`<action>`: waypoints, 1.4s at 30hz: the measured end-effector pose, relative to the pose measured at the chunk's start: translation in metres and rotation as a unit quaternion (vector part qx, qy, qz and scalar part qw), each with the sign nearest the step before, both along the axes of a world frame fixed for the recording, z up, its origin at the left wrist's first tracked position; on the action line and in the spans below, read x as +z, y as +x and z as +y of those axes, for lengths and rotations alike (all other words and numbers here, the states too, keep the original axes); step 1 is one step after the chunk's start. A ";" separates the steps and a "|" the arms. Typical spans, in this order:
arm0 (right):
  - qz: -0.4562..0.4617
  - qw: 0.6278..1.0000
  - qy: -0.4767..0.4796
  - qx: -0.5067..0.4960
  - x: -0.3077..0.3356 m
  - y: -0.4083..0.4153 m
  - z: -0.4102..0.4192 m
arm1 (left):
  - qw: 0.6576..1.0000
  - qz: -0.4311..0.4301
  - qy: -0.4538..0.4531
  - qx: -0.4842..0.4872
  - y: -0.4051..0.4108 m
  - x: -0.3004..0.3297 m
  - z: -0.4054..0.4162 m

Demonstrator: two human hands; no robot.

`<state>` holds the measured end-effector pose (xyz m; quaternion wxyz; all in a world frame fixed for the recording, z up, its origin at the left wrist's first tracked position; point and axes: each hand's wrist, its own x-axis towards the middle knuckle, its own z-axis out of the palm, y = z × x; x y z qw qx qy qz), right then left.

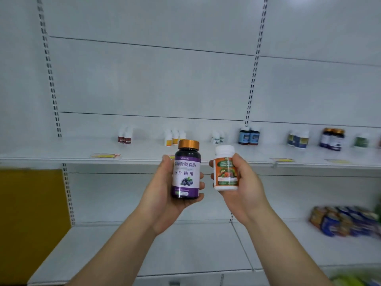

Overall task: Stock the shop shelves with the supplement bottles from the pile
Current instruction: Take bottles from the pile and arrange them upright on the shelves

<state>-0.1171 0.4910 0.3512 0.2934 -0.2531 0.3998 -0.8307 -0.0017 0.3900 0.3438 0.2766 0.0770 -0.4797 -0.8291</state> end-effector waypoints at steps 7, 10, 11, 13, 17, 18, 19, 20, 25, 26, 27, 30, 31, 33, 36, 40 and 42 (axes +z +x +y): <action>-0.008 0.991 0.015 -0.134 -0.002 -0.085 0.117 | 0.993 -0.013 0.002 -0.117 -0.117 -0.001 0.097; 0.014 0.978 0.044 -0.205 0.000 -0.117 0.157 | 0.984 -0.022 0.011 -0.178 -0.159 -0.003 0.134; 0.024 0.972 0.060 -0.227 0.000 -0.129 0.168 | 0.981 -0.021 0.012 -0.191 -0.171 -0.003 0.143; 0.041 0.960 0.088 -0.261 -0.001 -0.149 0.187 | 0.978 -0.019 0.004 -0.208 -0.196 -0.003 0.159; 0.079 0.931 0.145 -0.324 -0.002 -0.192 0.215 | 0.972 -0.024 -0.023 -0.231 -0.249 -0.003 0.175; 0.076 0.928 0.146 -0.333 -0.002 -0.204 0.219 | 0.973 -0.024 -0.037 -0.228 -0.264 -0.003 0.177; 0.073 0.925 0.152 -0.342 -0.001 -0.218 0.223 | 0.973 -0.022 -0.055 -0.224 -0.279 -0.003 0.179; 0.073 0.919 0.166 -0.351 0.000 -0.230 0.226 | 0.972 -0.022 -0.072 -0.222 -0.294 -0.003 0.181; 0.067 0.906 0.181 -0.377 0.014 -0.291 0.246 | 0.965 -0.050 -0.089 -0.242 -0.373 0.001 0.189; 0.074 0.902 0.188 -0.382 0.016 -0.303 0.250 | 0.963 -0.056 -0.098 -0.245 -0.388 0.003 0.192; 0.079 0.897 0.197 -0.388 0.019 -0.314 0.255 | 0.961 -0.061 -0.109 -0.248 -0.403 0.004 0.195; 0.089 0.890 0.201 -0.400 0.022 -0.352 0.273 | 0.953 -0.063 -0.140 -0.261 -0.443 0.011 0.209; 0.093 0.889 0.199 -0.401 0.023 -0.365 0.279 | 0.951 -0.063 -0.151 -0.261 -0.456 0.013 0.215; 0.112 0.888 0.206 -0.396 0.023 -0.393 0.294 | 0.949 -0.057 -0.183 -0.250 -0.483 0.017 0.229; 0.142 0.887 0.225 -0.377 0.021 -0.439 0.320 | 0.944 -0.043 -0.245 -0.216 -0.525 0.022 0.257; 0.197 0.883 0.251 -0.345 0.018 -0.503 0.363 | 0.937 -0.030 -0.320 -0.137 -0.583 0.028 0.297; 0.217 0.881 0.263 -0.329 0.021 -0.535 0.382 | 0.929 -0.037 -0.354 -0.101 -0.611 0.032 0.313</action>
